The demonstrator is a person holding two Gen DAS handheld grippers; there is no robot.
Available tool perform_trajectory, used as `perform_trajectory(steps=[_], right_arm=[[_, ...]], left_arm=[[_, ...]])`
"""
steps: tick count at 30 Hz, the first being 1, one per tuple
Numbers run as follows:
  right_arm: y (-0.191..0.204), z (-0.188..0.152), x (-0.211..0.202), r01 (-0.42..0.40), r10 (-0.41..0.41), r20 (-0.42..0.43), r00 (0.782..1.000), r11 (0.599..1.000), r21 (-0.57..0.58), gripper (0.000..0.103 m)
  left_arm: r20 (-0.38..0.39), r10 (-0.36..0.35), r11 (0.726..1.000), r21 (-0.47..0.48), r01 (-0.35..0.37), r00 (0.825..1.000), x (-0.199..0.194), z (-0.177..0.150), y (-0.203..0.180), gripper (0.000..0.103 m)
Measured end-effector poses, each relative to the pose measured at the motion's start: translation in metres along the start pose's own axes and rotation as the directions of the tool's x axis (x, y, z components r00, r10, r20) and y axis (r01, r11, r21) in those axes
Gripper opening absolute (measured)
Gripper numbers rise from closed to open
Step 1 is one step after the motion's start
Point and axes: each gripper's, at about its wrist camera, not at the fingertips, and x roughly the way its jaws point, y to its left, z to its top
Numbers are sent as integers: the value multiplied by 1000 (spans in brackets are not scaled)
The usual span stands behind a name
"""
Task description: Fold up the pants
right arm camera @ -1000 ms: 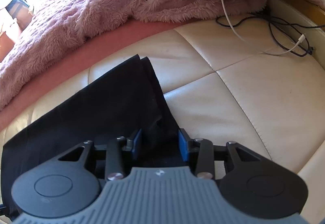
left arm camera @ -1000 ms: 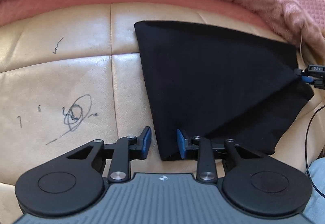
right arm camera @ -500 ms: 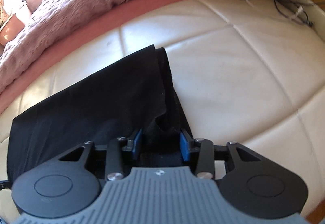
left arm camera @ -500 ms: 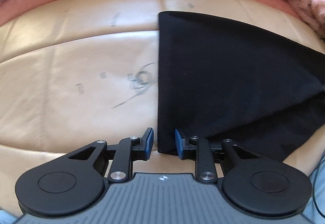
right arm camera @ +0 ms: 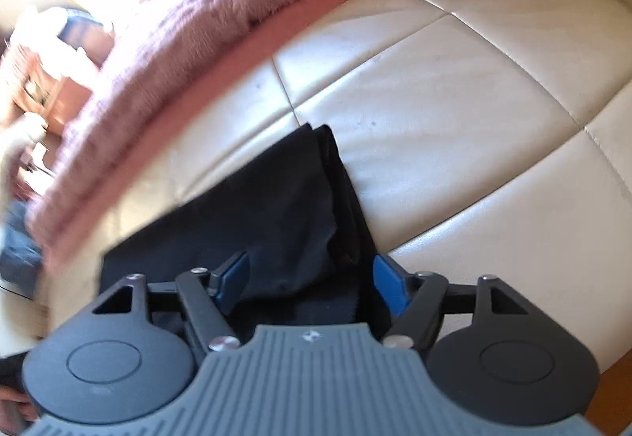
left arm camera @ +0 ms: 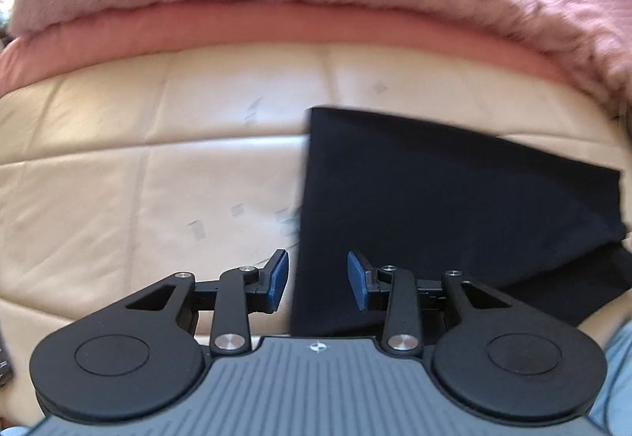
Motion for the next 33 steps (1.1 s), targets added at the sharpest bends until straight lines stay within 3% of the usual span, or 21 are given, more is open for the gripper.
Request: perform_trajectory(steps=[3,8,14,19,21,23,25,30,33], right_arm=[[-23,5,4,-83,85,-34,996,994,76,65],[-49,6,21,-126,135,-47,990,978,169,63],[-61,17,42,-218,234,-68,970,958,188,66],[-78,29,49,-311,343,-123,931,925,220,67],[-83,32,51,-350,390,-152,908,907,233,59],[-81,31,62,-385,437,-219,872,890,243,44],[-77,33,67,-383,430,-219,876,896,226,41],[-77,43,78,-449,496,-154,854,854,263,41],[-75,42,82,-417,461,-173,871,877,239,20]], left_arm=[[13,-76,997,17,76,997,4,7,-20,42],[-3,-180,982,60,180,984,21,12,-58,42],[-57,-154,980,122,160,986,53,11,-87,42],[-107,-125,982,131,139,986,74,3,-92,42],[-100,-120,981,138,133,988,75,1,-93,42],[-104,-113,980,150,128,988,74,1,-95,42],[-109,-106,979,161,123,988,74,0,-96,42],[-116,-101,977,174,120,988,74,4,-99,42],[-118,-92,973,200,114,989,77,7,-105,42]])
